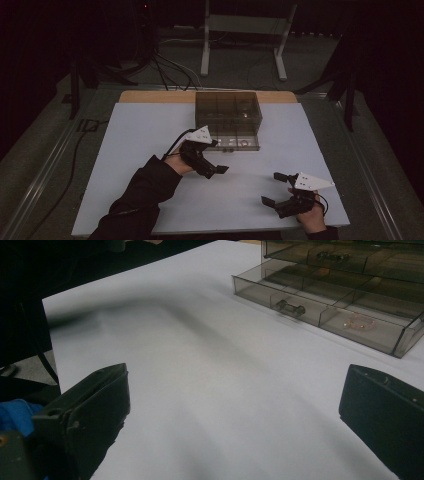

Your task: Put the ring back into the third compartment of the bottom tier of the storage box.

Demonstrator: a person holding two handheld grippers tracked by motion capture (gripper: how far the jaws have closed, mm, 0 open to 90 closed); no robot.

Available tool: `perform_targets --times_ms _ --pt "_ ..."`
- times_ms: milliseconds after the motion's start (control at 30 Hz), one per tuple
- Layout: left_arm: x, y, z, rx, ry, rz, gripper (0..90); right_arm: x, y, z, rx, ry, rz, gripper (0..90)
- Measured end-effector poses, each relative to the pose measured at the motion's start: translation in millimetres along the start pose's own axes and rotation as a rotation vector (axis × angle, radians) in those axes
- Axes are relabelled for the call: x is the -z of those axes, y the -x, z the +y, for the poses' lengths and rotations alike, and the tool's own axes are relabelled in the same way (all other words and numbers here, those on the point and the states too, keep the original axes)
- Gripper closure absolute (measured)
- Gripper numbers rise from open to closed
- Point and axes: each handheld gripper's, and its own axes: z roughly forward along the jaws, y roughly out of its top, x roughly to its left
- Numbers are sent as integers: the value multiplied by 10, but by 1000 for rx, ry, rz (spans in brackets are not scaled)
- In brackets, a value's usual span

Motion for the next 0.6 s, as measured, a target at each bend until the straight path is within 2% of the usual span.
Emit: perform_targets --times_ms 467,500,600 --pt "258 22 -344 5 8 57 4 3 0 1 1 0 -4 0" --pt "301 23 -407 16 12 60 4 2 -1 1 2 0 -4 0" --pt "338 22 -469 23 10 70 4 1 -2 1 1 0 -3 0"
